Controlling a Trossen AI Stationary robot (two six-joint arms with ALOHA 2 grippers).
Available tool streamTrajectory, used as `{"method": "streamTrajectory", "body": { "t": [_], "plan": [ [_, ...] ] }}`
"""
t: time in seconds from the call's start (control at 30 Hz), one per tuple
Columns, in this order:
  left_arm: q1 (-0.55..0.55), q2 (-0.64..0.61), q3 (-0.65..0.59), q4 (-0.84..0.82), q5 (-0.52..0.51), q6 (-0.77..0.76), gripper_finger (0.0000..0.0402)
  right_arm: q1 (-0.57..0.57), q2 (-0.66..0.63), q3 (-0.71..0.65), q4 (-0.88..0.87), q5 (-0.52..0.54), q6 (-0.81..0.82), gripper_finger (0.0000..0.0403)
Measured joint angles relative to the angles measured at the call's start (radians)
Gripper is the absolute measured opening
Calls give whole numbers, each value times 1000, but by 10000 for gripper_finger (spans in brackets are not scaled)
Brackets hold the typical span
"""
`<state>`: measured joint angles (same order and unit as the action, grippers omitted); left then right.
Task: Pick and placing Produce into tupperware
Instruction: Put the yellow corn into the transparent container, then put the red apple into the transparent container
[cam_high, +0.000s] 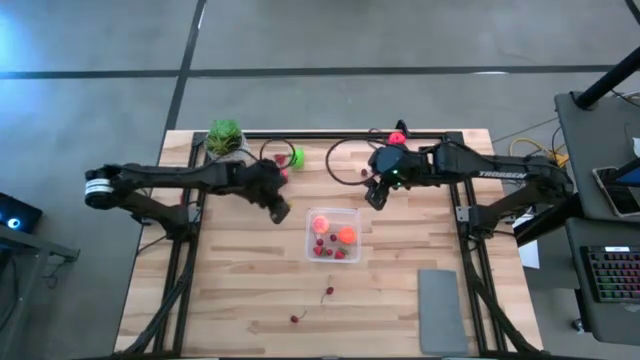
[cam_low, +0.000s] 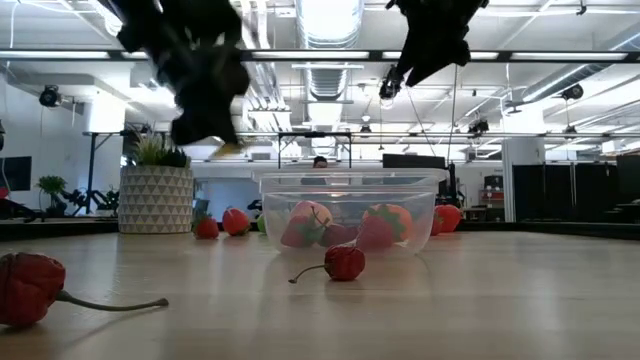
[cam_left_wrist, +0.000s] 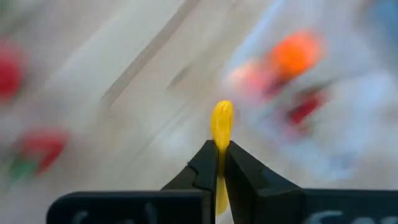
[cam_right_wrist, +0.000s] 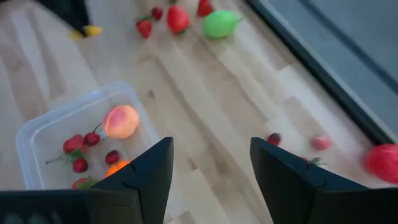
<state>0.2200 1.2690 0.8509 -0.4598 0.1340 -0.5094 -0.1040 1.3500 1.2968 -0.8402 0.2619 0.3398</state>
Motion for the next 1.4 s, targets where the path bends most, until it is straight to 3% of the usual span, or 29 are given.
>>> {"method": "streamTrajectory", "body": {
  "t": [0.13, 0.37, 0.57, 0.67, 0.8, 1.07, 1.2, 1.4],
  "plan": [
    [-29, -13, 28, 205, 24, -48, 1, -1, -57, -1, -8, 40, 1, 206],
    [-86, 150, 74, 408, 155, -179, 0, -1, -170, -2, -86, 56, 11, 206],
    [-168, 339, 178, 396, 171, -200, 0, 3, -246, -11, -174, 56, 60, 206],
    [-189, 397, 233, 381, 118, -234, 8, 3, -273, -23, -222, 56, 65, 206],
    [-198, 433, 293, 329, 68, -239, 52, 3, -299, -59, -261, 55, 79, 206],
    [-195, 422, 323, 204, 39, -309, 185, -20, -303, -152, -248, 103, 235, 206],
    [-193, 371, 327, 93, 39, -323, 224, -133, -248, -165, -236, 123, 347, 206],
    [-193, 220, 320, -13, -69, -280, 240, -443, -66, -114, -223, 90, 291, 206]
  ]
}}
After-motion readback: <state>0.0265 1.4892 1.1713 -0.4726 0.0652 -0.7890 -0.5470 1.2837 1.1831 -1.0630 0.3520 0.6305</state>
